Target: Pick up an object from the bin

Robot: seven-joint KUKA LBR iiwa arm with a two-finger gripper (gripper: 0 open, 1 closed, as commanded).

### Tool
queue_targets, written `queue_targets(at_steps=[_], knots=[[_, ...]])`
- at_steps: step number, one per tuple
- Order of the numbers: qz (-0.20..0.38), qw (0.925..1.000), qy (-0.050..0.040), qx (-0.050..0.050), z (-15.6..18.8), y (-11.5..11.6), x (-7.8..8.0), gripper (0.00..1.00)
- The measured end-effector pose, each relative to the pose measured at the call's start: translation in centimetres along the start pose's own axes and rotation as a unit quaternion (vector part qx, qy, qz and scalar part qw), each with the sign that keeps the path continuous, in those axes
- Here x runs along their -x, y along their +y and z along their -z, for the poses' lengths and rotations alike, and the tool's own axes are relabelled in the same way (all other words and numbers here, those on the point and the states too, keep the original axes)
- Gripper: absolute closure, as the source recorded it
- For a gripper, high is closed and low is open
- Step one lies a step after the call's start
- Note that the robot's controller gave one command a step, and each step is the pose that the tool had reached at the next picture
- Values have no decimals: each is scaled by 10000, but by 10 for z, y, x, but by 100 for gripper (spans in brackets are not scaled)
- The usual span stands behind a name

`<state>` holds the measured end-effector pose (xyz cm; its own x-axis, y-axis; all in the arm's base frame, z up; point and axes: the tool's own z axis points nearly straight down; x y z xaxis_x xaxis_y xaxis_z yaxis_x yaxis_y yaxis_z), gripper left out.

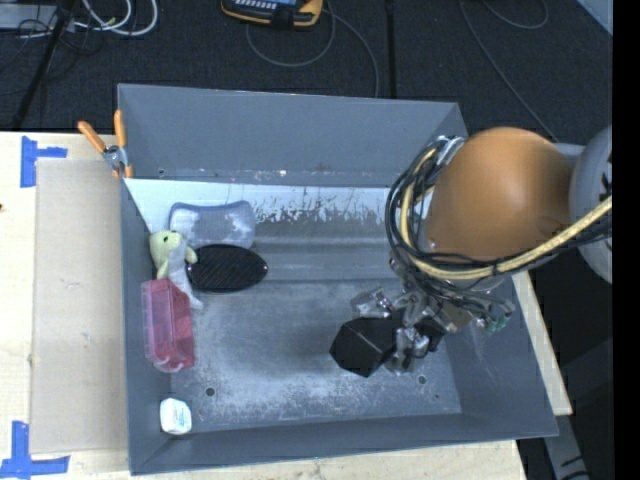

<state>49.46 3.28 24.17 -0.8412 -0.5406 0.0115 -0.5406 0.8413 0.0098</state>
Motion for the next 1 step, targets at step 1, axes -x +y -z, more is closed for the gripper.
queue_targets(at_steps=[1], knots=[[107,9999,-15,-8,60,0,4,100]])
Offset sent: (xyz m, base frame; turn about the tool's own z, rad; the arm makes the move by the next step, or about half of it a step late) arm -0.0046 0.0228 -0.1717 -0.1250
